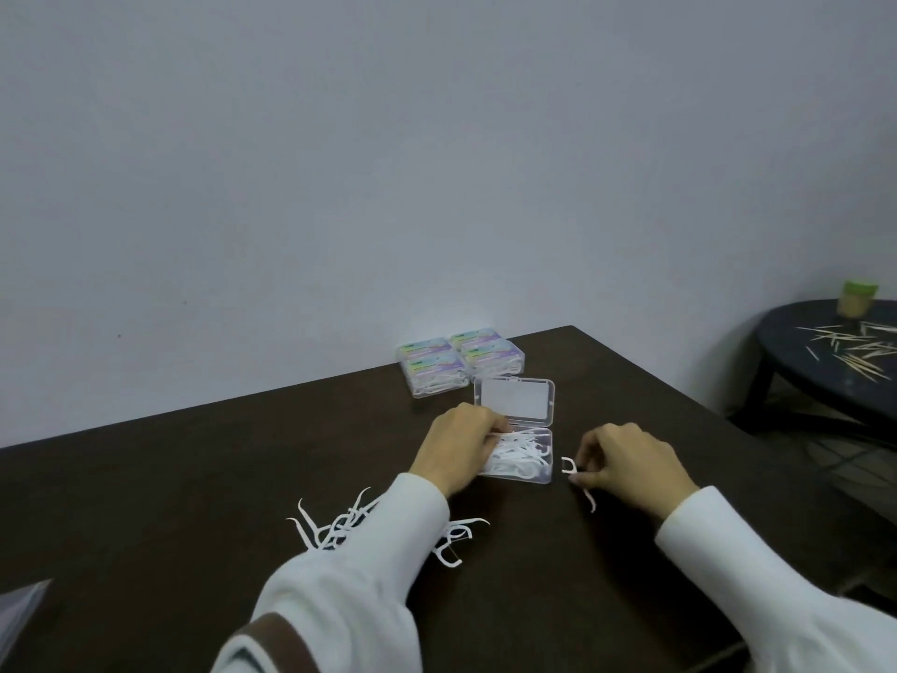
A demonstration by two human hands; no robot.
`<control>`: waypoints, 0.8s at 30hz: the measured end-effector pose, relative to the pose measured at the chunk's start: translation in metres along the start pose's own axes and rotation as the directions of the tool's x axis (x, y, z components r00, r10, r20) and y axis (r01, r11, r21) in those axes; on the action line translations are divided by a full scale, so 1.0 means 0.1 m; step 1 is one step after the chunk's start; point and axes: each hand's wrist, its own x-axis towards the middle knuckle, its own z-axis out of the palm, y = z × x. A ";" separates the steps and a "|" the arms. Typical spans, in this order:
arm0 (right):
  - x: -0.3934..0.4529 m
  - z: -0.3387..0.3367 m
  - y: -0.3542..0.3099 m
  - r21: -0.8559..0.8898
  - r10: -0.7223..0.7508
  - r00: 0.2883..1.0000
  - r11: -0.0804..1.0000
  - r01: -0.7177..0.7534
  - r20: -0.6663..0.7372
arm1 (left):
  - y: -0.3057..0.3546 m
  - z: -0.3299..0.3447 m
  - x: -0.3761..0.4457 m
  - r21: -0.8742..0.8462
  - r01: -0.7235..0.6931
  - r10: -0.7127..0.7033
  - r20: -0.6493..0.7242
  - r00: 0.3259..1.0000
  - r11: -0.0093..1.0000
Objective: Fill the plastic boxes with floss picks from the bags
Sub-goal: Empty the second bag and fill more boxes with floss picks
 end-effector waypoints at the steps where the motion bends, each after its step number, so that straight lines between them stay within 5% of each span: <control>1: -0.01 0.01 0.01 0.021 0.008 1.000 1.000 -0.008 -0.023 | 0.01 0.02 0.01 0.001 0.008 -0.008 0.004 1.000 1.000; 9: 0.06 0.05 0.05 -0.051 0.038 0.998 0.998 -0.035 0.060 | -0.05 0.08 0.06 -0.311 0.065 -0.078 -0.031 0.996 0.948; 14: 0.01 -0.03 0.05 0.074 -0.019 0.999 0.997 0.022 -0.045 | -0.11 0.01 -0.02 -0.564 0.072 -0.170 -0.123 0.978 0.823; 19: 0.02 -0.08 -0.05 0.168 -0.139 0.957 0.968 0.185 -0.254 | -0.27 -0.02 -0.13 -0.529 0.134 -0.242 -0.140 0.960 0.838; 24: 0.12 -0.03 -0.34 0.125 -0.242 0.931 0.951 0.284 -0.274 | -0.34 0.03 -0.21 -0.484 0.169 -0.222 -0.053 0.974 0.858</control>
